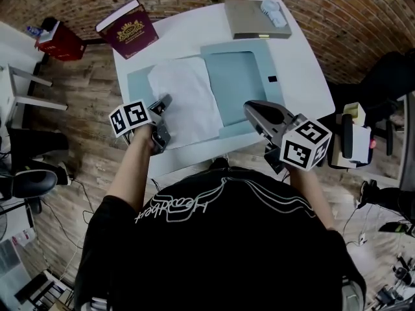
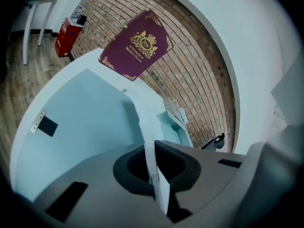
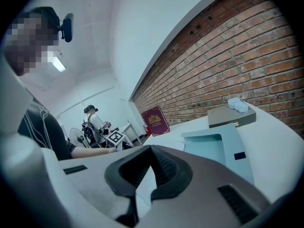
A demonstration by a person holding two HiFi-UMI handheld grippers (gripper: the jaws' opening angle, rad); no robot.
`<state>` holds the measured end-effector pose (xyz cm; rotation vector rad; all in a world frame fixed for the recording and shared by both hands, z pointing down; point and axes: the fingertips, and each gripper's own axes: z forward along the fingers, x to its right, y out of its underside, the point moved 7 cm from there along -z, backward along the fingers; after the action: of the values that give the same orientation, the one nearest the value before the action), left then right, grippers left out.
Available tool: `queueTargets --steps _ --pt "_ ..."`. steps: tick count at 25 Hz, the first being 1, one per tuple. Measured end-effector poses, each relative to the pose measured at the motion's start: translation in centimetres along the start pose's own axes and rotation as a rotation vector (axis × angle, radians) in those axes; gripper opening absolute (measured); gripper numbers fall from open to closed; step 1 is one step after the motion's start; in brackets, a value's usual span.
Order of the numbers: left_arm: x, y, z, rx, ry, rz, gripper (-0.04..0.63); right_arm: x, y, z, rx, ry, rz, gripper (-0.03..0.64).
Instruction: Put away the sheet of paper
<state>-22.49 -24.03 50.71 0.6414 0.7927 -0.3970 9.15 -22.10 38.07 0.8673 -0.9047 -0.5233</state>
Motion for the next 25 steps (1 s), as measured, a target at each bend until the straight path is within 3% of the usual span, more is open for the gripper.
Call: queueTargets --steps 11,25 --pt "1.6 1.3 2.9 -0.019 -0.038 -0.004 0.031 1.9 0.4 0.5 -0.002 -0.034 0.030 0.002" --pt "5.0 2.5 8.2 -0.056 -0.084 0.047 0.031 4.7 0.7 -0.3 -0.001 -0.054 0.046 0.002"
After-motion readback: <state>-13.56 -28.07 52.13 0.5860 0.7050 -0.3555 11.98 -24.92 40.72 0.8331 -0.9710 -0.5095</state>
